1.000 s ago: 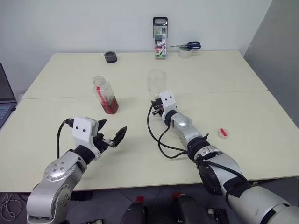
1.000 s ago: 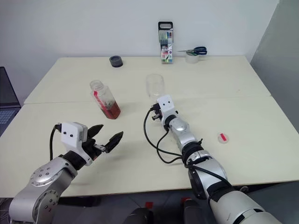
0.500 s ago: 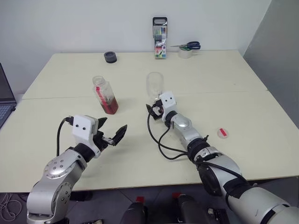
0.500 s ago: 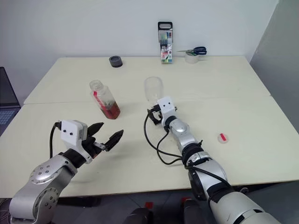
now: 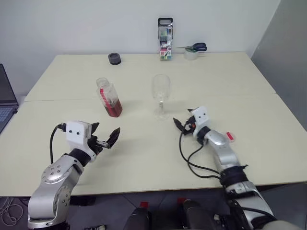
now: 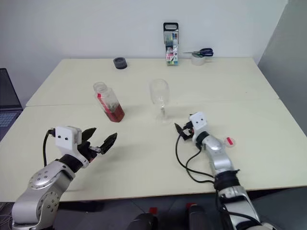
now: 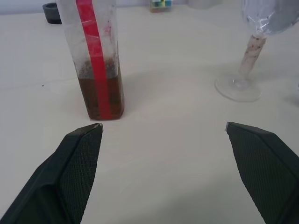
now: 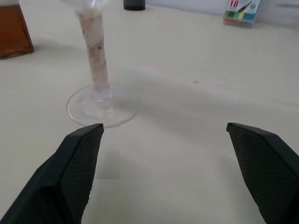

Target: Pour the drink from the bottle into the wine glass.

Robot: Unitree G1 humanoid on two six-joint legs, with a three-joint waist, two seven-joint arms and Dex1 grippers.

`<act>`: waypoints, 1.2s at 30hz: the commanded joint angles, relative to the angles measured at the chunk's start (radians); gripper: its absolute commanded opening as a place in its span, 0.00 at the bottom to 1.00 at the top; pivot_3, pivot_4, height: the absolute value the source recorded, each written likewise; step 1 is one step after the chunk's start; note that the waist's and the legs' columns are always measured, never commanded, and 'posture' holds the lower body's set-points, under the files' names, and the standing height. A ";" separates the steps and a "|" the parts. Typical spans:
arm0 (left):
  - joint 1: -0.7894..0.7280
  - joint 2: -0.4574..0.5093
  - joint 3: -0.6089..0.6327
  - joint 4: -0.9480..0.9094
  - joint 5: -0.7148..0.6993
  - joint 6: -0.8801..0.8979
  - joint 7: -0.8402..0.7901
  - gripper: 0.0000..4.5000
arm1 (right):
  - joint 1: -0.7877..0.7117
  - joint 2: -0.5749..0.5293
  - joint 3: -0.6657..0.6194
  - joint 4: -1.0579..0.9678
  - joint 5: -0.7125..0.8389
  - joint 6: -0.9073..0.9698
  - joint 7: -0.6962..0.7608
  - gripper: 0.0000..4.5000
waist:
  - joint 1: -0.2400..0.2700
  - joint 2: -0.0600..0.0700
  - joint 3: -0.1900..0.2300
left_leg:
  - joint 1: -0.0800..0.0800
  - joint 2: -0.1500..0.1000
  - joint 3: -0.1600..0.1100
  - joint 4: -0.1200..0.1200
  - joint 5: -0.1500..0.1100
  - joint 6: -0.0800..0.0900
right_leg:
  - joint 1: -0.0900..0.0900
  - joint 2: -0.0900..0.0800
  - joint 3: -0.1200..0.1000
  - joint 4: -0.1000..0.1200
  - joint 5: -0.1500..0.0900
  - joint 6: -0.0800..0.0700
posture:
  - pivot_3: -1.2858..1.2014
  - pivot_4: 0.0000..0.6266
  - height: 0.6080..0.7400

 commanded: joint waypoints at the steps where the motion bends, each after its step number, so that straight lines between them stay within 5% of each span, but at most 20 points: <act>1: -0.035 -0.010 0.001 0.014 0.043 -0.052 0.037 1.00 | 0.045 -0.050 -0.004 -0.277 0.071 0.152 0.050 1.00 | 0.002 0.000 0.000 | 0.000 0.000 0.000 0.000 0.000 0.000 | 0.000 0.000 0.000 0.000 0.000 0.000 | 0.52 0.24 1.00; 6: -0.060 -0.031 0.007 0.044 0.076 -0.078 0.082 1.00 | 0.108 -0.203 -0.040 -0.640 0.240 0.407 0.163 1.00 | 0.006 0.000 0.000 | -0.001 -0.001 -0.001 0.000 0.000 0.000 | 0.001 -0.001 -0.001 -0.001 0.000 0.000 | 0.52 0.24 1.00; 13: -0.137 -0.020 0.015 0.083 0.102 -0.088 0.111 1.00 | 0.091 -0.383 -0.175 -0.842 0.498 0.654 0.224 1.00 | 0.010 -0.001 0.000 | -0.001 -0.001 -0.004 0.000 0.000 0.000 | 0.003 -0.001 -0.004 -0.003 0.000 0.000 | 0.52 0.24 1.00; 26: -0.275 0.017 -0.004 0.230 0.120 -0.119 0.057 1.00 | 0.006 -0.375 -0.294 -1.049 0.848 0.950 -0.086 1.00 | 0.011 -0.001 0.000 | -0.001 -0.001 -0.004 0.000 0.000 0.000 | 0.002 -0.001 -0.004 -0.003 0.000 0.000 | 0.52 0.24 1.00; 36: -0.392 0.027 -0.033 0.382 0.159 -0.188 0.011 1.00 | 0.029 -0.409 -0.287 -1.054 0.879 0.915 -0.164 1.00 | 0.011 -0.001 0.000 | -0.001 -0.001 -0.003 0.000 0.000 0.000 | 0.002 -0.001 -0.004 -0.003 0.000 0.001 | 0.52 0.24 1.00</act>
